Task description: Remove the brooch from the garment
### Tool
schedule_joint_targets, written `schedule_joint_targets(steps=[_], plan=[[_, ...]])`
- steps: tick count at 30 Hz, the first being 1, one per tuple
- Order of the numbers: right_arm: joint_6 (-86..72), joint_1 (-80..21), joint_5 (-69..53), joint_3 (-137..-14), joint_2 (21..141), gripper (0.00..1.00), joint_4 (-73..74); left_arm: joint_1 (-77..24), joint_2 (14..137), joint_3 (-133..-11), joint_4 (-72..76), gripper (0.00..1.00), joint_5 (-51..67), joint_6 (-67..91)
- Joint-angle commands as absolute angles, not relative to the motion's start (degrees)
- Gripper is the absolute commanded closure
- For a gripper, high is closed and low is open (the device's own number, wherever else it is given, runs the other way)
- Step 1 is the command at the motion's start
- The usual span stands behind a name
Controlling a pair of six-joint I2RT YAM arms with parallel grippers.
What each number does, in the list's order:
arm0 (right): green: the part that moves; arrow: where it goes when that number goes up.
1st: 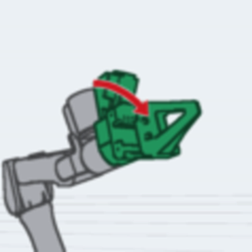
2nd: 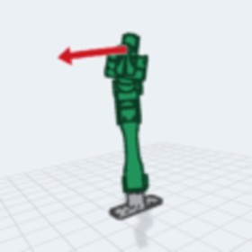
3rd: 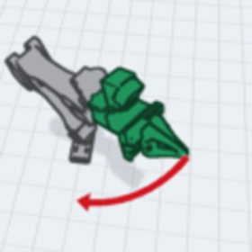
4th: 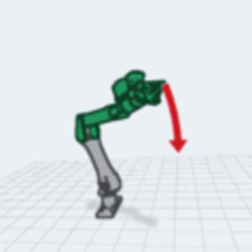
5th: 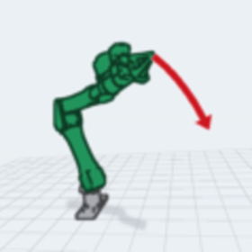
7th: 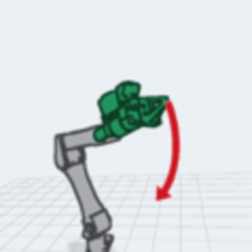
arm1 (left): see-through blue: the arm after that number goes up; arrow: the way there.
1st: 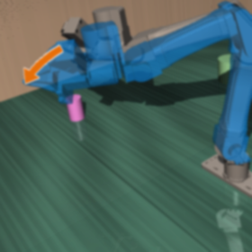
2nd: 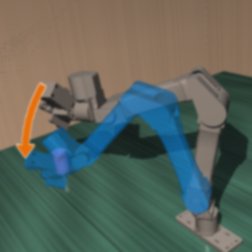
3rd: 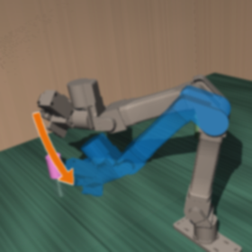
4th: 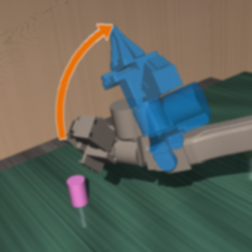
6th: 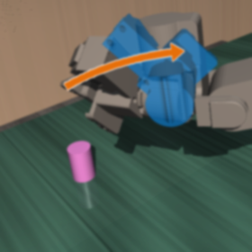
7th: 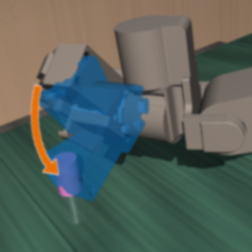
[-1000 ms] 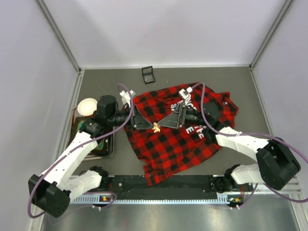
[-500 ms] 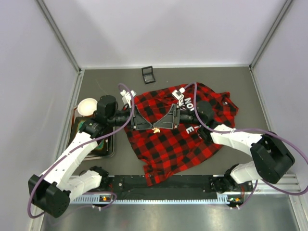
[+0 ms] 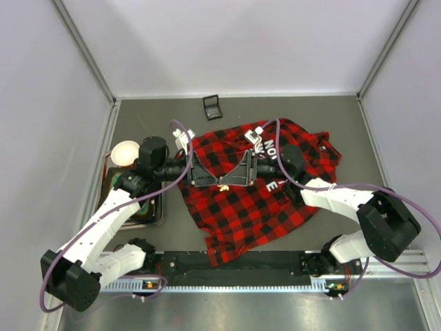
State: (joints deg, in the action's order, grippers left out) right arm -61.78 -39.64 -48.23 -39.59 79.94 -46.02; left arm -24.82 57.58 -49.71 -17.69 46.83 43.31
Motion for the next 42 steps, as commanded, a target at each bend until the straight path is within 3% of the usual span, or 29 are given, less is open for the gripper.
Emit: schedule_joint_targets(steps=[1,26,39,42], plan=[[-59.15,-40.34,-49.04,-41.57,80.07,0.78,-47.2,-24.61,57.57,-50.01,-14.94,1.0,48.34,42.36],[-56.34,-40.17,-53.52,-41.83,82.0,0.81,-49.49,-24.43,58.8,-49.57,-13.54,1.0,52.2,42.01],[-49.57,-40.17,-52.47,-41.75,81.04,0.94,-45.0,-24.26,58.8,-49.04,-10.46,1.0,52.91,45.61],[-50.01,-40.95,-49.58,-41.66,79.72,0.84,-43.69,-24.17,58.62,-48.96,-10.02,1.0,51.25,47.81]])
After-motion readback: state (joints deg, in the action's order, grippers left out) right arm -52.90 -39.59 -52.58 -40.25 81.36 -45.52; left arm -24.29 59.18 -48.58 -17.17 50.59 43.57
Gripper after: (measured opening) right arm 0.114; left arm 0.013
